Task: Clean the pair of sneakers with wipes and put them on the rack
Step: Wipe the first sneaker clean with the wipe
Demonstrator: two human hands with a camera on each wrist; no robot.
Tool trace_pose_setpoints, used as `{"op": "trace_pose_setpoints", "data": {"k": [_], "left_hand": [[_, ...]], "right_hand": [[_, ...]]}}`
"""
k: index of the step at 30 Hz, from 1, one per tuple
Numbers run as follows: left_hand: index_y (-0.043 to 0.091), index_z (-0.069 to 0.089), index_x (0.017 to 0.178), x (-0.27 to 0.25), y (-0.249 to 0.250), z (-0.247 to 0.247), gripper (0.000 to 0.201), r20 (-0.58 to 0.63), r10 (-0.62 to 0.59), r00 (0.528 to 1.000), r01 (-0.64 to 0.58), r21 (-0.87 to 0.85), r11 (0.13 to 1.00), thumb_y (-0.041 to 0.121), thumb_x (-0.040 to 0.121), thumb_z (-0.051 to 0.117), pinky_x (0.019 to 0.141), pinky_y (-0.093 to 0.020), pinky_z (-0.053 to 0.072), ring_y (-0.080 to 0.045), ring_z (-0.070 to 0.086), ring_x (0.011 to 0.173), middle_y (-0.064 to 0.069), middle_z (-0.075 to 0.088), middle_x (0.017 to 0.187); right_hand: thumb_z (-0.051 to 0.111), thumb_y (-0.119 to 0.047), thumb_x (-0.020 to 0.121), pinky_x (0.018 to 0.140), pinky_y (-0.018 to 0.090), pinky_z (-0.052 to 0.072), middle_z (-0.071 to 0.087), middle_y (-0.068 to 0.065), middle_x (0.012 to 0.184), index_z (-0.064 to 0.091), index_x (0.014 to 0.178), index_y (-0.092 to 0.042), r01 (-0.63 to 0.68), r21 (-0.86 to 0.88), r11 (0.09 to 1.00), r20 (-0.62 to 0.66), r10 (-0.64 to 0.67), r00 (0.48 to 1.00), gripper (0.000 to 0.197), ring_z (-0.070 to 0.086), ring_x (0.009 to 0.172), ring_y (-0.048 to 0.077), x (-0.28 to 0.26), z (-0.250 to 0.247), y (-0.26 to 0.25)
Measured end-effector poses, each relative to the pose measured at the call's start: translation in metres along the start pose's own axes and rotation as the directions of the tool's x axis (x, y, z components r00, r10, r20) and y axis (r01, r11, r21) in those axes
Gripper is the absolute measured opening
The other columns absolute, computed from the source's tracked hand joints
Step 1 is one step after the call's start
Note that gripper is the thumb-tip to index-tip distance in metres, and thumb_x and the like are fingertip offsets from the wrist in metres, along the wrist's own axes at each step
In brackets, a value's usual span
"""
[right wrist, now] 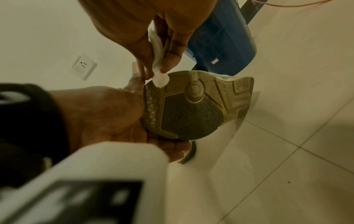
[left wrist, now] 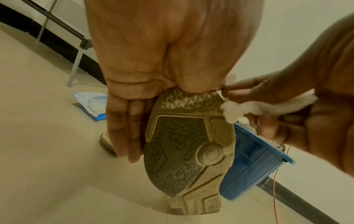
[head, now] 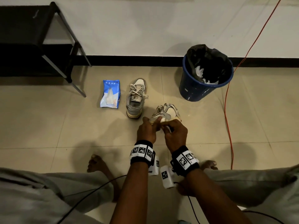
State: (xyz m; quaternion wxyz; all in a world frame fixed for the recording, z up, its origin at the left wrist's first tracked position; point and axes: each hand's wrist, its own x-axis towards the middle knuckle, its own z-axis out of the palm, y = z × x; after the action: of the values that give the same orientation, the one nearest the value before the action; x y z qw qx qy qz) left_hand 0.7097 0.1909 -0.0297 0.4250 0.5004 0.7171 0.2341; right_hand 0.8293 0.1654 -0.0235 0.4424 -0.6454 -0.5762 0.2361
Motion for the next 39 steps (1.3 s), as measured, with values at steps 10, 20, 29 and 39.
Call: {"op": "trace_pose_setpoints", "data": {"k": [10,20,29,39], "left_hand": [[0.01,0.049,0.126,0.004,-0.003,0.001,0.064,0.003,-0.073,0.997,0.073,-0.019,0.997,0.065,0.094,0.042,0.091,-0.039,0.048,-0.037,0.059,0.11,-0.017,0.063,0.122],[0.014,0.058,0.11,0.005,-0.004,0.004,0.071,-0.008,-0.015,1.0,0.016,0.018,1.0,0.064,0.065,0.08,0.078,-0.031,0.052,-0.027,0.065,0.099,-0.007,0.069,0.108],[0.013,0.059,0.114,0.01,-0.008,0.003,0.065,-0.048,-0.072,0.996,0.068,-0.069,0.995,0.057,0.071,0.08,0.08,-0.029,0.049,-0.028,0.064,0.101,-0.007,0.068,0.11],[0.015,0.059,0.11,0.01,-0.019,0.002,0.057,-0.018,-0.071,0.997,0.068,-0.139,0.988,0.05,0.071,0.082,0.075,-0.024,0.043,-0.019,0.058,0.089,-0.001,0.064,0.101]], "right_hand": [[0.072,-0.002,0.078,0.058,0.036,0.058,0.074,0.008,0.082,0.075,0.086,-0.02,-0.306,0.043,0.951,0.07,0.302,0.951,0.02,0.068,0.07,0.023,0.035,-0.011,0.043],[0.076,-0.008,0.076,0.071,0.034,0.058,0.074,0.006,0.084,0.077,0.089,-0.011,-0.333,-0.074,0.94,0.053,0.337,0.94,0.014,0.069,0.072,0.021,0.035,-0.006,0.059],[0.074,-0.006,0.074,0.071,0.017,0.049,0.073,-0.001,0.079,0.074,0.082,-0.016,-0.278,-0.051,0.959,0.071,0.281,0.957,0.013,0.067,0.075,0.009,0.029,0.001,0.045],[0.073,-0.005,0.077,0.073,0.018,0.045,0.074,0.005,0.083,0.074,0.083,-0.013,-0.342,-0.118,0.932,0.06,0.351,0.935,0.011,0.068,0.081,0.018,0.032,0.0,0.063]]}}
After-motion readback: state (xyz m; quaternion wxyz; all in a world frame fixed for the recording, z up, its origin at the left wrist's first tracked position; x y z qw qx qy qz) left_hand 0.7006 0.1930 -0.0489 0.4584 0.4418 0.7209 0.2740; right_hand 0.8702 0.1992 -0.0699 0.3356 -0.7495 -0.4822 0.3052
